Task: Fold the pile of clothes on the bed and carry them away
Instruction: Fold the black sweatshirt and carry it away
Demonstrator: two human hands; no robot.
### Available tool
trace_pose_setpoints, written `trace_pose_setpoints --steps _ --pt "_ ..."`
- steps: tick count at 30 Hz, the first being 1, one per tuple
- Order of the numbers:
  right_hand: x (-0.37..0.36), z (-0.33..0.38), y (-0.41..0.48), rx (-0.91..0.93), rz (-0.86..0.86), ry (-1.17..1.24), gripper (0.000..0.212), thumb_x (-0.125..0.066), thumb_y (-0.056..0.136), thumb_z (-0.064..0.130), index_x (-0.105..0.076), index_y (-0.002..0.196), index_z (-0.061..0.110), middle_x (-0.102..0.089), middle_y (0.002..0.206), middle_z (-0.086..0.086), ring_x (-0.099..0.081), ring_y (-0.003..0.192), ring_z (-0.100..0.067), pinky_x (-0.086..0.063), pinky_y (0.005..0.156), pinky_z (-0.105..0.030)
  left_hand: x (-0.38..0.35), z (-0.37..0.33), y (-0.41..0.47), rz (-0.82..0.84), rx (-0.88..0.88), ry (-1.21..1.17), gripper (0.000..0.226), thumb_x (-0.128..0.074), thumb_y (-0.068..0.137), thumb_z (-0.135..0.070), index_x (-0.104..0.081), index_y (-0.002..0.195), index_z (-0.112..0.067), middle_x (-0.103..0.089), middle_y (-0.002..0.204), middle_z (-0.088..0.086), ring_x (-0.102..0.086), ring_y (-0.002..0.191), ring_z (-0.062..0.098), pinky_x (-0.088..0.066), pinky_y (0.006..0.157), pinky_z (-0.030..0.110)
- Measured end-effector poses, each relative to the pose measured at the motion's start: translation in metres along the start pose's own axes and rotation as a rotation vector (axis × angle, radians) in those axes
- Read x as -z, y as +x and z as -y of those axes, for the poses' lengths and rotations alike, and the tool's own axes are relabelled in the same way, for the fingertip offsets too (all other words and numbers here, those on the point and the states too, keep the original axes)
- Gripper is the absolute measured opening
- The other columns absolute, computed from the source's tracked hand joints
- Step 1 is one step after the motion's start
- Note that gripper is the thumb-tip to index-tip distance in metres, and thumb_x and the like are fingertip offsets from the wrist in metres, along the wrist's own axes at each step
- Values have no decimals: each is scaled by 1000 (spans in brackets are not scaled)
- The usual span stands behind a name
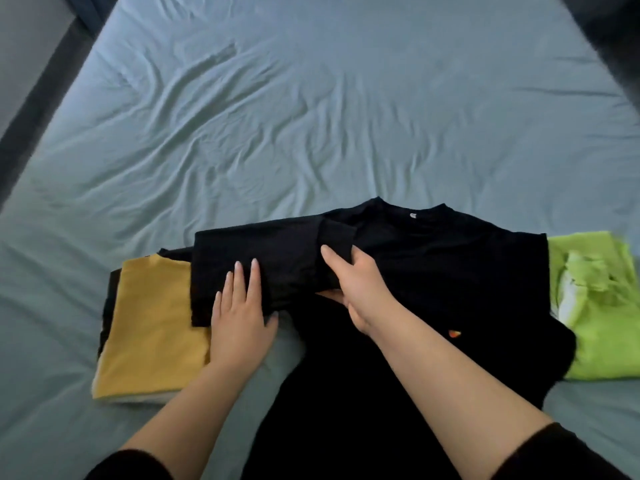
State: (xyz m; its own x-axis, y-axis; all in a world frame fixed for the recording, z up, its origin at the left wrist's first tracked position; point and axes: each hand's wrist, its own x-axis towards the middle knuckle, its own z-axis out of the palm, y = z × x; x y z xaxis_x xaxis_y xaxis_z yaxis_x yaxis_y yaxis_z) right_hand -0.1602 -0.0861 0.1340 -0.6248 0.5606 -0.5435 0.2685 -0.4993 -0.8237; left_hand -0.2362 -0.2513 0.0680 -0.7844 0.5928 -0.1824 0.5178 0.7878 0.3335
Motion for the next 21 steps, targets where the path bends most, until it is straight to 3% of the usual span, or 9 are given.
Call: trace_pose_setpoints --steps 5,10,13,16,18,21 --pt "159 5 15 -24 -159 14 13 -63 91 29 -68 103 30 -73 105 8 -71 94 -11 -59 78 -39 -55 -87 27 98 -118 177 87 -50 93 -33 15 149 -40 8 163 -2 11 149 26 10 116 53" --pt "252 -47 43 -167 -366 -21 28 -62 93 22 -62 120 20 -66 116 2 -62 107 -18 -56 77 -35 -110 -127 36 270 -164 252 79 -43 96 -33 15 147 -46 17 161 -4 16 147 33 9 113 61" --pt "264 -76 57 -245 -388 -67 10 -60 94 18 -65 102 21 -66 109 1 -63 98 -15 -57 75 -32 -127 -131 38 294 -125 295 86 -47 94 -30 20 146 -46 21 160 -2 19 146 34 5 114 62" --pt "273 -82 63 -190 -416 -174 12 -58 94 20 -64 84 23 -68 97 0 -64 88 -15 -59 80 -37 -132 -136 36 265 -108 327 87 -48 94 -31 21 145 -46 20 160 -1 19 146 33 6 113 63" --pt "277 -77 65 -79 -467 -312 15 -56 94 26 -65 92 14 -68 99 -8 -65 92 -24 -58 82 -40 -130 -138 32 220 -109 334 86 -48 95 -35 21 145 -46 18 161 0 18 147 32 7 112 64" --pt "315 -57 67 26 -649 -340 37 -54 95 31 -58 125 11 -62 124 -8 -59 114 -26 -50 97 -45 -134 -162 24 156 -164 314 82 -44 96 -35 20 146 -46 15 161 -1 16 147 30 10 111 63"
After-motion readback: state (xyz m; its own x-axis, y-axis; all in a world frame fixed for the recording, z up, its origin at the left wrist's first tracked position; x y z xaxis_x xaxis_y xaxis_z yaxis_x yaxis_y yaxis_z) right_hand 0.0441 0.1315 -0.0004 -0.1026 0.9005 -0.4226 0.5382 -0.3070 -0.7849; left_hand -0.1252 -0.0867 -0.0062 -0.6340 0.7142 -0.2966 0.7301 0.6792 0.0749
